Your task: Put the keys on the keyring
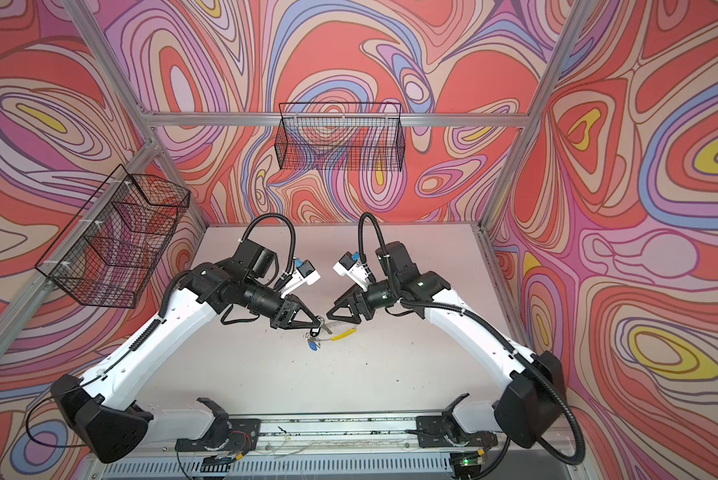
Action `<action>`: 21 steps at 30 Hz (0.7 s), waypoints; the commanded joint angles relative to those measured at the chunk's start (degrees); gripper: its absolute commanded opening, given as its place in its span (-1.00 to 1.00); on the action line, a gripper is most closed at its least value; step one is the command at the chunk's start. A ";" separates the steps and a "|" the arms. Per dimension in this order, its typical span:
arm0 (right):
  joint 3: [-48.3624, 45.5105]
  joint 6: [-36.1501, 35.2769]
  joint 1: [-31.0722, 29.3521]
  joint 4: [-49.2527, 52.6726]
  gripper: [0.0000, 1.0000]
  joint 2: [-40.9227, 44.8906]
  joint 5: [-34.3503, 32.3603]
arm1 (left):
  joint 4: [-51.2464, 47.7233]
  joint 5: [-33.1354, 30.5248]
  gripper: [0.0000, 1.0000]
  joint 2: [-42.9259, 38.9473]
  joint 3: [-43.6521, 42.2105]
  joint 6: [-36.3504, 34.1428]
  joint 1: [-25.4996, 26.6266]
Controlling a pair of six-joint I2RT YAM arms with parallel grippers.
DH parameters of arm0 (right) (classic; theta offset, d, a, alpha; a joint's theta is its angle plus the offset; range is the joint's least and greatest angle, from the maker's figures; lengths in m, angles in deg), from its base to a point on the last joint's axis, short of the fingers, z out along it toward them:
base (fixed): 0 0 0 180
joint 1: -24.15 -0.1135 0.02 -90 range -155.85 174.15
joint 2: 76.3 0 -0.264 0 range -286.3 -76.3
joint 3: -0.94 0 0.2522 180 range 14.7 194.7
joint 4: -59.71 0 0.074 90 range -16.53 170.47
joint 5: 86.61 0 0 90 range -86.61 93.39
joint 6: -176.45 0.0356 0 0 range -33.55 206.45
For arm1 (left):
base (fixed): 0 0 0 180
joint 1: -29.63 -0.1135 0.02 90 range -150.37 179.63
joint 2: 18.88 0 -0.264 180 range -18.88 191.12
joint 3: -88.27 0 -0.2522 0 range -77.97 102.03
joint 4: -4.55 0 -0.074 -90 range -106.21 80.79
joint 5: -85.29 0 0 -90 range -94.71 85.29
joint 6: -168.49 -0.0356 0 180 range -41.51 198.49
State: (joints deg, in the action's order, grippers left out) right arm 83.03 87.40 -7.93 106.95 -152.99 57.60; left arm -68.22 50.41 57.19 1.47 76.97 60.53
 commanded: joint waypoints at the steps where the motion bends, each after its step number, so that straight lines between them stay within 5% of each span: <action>1: -0.63 -0.02 -0.69 -0.16 0.37 3.32 0.61 | -1.98 1.40 -1.00 0.59 2.02 -1.47 -0.22; 11: 2.55 -3.27 -8.05 7.91 0.30 0.41 -13.64 | -2.95 1.77 -1.00 0.92 3.18 -1.42 -0.22; 21: 1.33 -2.53 -8.77 10.58 0.10 3.81 -18.27 | -3.79 1.49 -1.00 0.39 3.61 -1.85 -0.22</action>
State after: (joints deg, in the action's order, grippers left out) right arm 84.13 85.70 -16.71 115.25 -150.95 43.05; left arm -69.75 50.34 57.91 3.13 76.97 60.38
